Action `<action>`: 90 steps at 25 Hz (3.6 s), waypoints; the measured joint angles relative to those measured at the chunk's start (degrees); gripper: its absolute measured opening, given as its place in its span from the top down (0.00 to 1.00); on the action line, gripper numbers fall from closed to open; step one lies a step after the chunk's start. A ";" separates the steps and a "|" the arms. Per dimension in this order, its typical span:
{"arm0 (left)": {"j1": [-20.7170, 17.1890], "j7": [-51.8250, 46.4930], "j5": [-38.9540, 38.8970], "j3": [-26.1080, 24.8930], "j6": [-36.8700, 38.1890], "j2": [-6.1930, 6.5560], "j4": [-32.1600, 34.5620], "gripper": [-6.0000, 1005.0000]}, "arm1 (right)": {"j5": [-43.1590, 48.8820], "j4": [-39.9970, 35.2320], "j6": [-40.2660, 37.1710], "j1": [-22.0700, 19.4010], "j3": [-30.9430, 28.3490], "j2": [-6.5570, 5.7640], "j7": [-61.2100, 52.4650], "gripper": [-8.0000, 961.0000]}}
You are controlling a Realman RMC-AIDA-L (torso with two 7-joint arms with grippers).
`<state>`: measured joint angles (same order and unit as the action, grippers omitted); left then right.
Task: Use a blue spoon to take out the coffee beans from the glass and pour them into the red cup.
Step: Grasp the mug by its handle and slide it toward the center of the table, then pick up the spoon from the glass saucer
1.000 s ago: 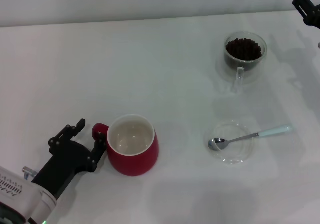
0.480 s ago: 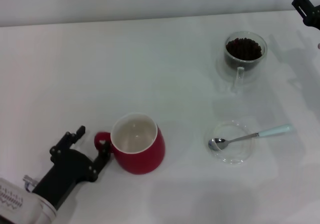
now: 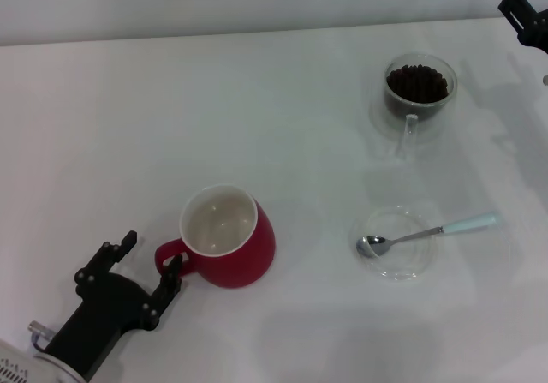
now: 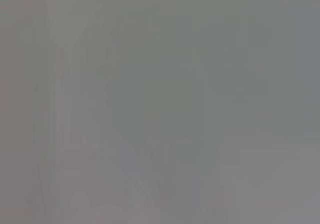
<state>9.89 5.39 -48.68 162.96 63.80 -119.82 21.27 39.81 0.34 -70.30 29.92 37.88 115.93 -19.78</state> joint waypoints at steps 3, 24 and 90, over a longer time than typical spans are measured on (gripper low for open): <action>-0.06 0.16 0.00 -0.01 0.37 0.01 -0.07 0.33 | 0.00 0.04 -0.02 0.06 0.00 0.00 0.00 0.09; 0.68 1.64 1.54 -0.01 2.06 0.20 -0.26 0.33 | 0.00 -0.41 0.03 0.74 0.09 0.00 0.05 0.09; -7.24 3.13 4.85 -0.72 17.19 0.36 -5.23 0.34 | 0.02 -0.41 0.43 1.87 0.78 0.05 0.00 0.09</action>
<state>2.65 8.52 -43.83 162.24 80.99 -119.46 16.04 39.83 -0.06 -69.87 31.79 38.66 115.98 -19.78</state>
